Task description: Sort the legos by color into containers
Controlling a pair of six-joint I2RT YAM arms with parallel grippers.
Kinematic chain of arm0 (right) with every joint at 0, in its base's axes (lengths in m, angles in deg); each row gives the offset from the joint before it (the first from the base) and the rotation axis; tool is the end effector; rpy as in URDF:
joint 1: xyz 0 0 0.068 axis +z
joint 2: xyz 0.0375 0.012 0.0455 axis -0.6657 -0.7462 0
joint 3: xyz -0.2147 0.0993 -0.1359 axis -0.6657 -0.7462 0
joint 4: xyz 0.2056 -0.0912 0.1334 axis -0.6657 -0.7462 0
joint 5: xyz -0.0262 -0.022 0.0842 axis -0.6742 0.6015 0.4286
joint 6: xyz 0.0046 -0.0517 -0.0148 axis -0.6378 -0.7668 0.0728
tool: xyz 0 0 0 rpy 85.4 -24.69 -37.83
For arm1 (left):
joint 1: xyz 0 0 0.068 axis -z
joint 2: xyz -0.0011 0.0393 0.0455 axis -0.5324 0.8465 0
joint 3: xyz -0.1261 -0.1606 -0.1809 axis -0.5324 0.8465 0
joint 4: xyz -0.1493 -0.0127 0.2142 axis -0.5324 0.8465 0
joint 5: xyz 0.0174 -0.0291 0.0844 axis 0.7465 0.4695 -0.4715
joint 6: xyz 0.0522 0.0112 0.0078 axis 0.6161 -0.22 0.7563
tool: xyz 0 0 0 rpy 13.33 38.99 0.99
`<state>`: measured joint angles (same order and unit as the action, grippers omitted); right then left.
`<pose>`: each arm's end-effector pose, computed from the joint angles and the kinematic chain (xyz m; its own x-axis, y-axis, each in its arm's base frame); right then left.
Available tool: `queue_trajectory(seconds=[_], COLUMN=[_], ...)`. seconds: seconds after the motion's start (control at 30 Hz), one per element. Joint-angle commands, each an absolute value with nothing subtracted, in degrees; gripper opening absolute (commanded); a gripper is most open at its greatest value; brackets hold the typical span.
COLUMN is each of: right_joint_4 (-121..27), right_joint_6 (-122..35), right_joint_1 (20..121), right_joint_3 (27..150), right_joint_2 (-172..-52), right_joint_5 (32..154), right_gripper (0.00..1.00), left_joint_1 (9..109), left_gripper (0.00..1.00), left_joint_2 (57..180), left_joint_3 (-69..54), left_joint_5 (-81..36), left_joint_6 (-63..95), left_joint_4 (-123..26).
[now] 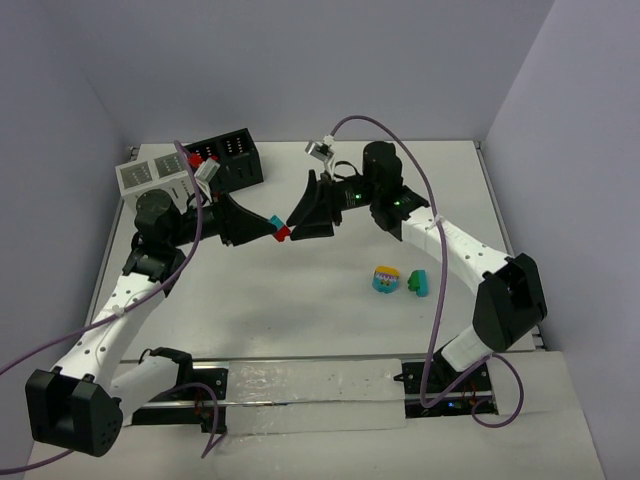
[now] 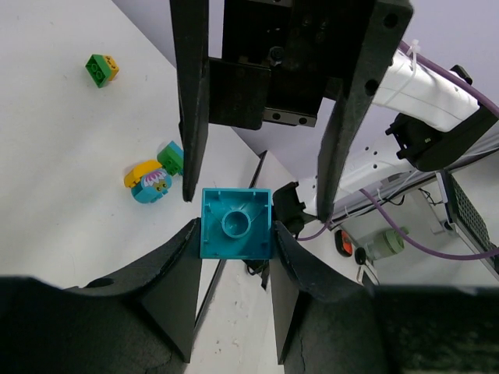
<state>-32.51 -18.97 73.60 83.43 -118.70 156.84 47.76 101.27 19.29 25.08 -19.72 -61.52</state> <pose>0.2764 0.2116 0.3578 -0.5440 -0.1440 -0.8266 -0.8067 -0.1814 0.5625 0.2098 -0.0893 0.3477 -0.6692 -0.2423 -0.7024 0.6731 0.2027 -0.7112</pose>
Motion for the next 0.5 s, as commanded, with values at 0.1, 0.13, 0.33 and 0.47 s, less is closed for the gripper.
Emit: queue_trajectory(seconds=[0.1, 0.13, 0.33, 0.47], right_joint_4=[-32.69, -32.22, -29.53, -27.94], right_joint_6=[-19.31, -18.83, -16.51, -15.67], right_joint_1=[75.44, 75.53, 75.81, 75.75], right_joint_3=[86.39, 86.39, 86.98, 87.07], right_joint_2=[-120.44, -120.68, -121.89, -121.96], right_joint_5=[157.36, 157.36, 156.81, 156.57], right_gripper=[0.73, 0.72, 0.65, 0.57], left_joint_1=[47.55, 47.55, 47.55, 47.64], left_gripper=[0.00, 0.00, 0.00, 0.00], left_joint_2=[100.11, 100.16, 100.20, 100.05], left_joint_3=[18.76, 18.71, 19.02, 19.45], left_joint_5=[25.30, 25.33, 25.57, 25.57], left_joint_6=[-20.36, -20.38, -20.91, -21.04], left_joint_4=[-64.82, -64.89, -65.33, -65.24])
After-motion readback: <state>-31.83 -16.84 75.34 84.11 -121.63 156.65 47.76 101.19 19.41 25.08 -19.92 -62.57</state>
